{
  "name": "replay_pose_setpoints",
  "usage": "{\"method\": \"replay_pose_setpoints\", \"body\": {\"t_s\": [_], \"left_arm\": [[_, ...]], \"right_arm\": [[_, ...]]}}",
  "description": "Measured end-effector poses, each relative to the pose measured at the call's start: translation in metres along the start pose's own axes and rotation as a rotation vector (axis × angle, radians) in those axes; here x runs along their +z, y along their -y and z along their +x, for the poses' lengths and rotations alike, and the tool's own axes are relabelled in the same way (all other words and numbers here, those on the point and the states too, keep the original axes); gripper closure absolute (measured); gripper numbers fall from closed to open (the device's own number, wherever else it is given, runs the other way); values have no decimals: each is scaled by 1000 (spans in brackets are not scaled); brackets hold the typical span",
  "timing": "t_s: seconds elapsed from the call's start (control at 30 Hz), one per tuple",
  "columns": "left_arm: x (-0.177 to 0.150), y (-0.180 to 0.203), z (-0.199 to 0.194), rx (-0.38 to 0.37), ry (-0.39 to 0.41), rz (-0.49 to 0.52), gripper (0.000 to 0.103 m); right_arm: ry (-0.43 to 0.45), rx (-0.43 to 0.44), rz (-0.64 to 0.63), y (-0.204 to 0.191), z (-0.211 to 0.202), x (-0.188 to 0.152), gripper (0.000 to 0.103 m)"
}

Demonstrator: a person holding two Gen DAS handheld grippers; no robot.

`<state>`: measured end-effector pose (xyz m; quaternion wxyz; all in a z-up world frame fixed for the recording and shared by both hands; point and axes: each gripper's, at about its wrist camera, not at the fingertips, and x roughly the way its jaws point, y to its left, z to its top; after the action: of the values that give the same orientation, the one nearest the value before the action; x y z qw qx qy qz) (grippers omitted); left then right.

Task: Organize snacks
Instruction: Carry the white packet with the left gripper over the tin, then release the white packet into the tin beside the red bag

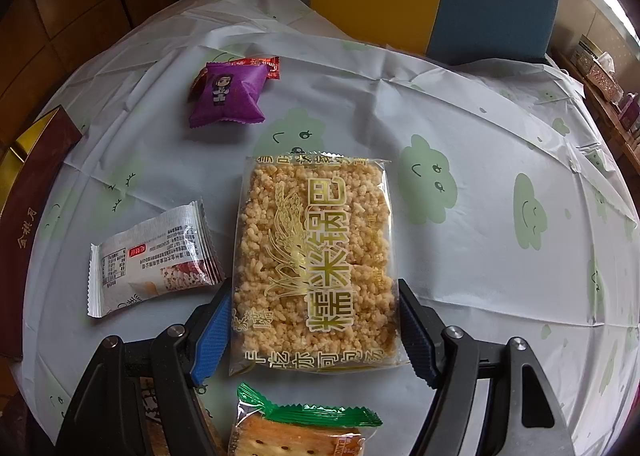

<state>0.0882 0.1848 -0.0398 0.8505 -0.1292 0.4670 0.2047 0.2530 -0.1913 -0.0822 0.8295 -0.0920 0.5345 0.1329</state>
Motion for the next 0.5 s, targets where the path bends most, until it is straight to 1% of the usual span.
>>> {"method": "replay_pose_setpoints", "body": {"t_s": [0.13,0.4,0.5], "left_arm": [[-12,19,-13,-7,15,49,77],[-29,48,-43,-44,79,135,75],[-35,55,-48,-41,94,164,74]], "right_arm": [[2,0,2,0,0,0,28],[-1,12,23,2,0,1,28],[-4,28,40,4,0,3,28]]}}
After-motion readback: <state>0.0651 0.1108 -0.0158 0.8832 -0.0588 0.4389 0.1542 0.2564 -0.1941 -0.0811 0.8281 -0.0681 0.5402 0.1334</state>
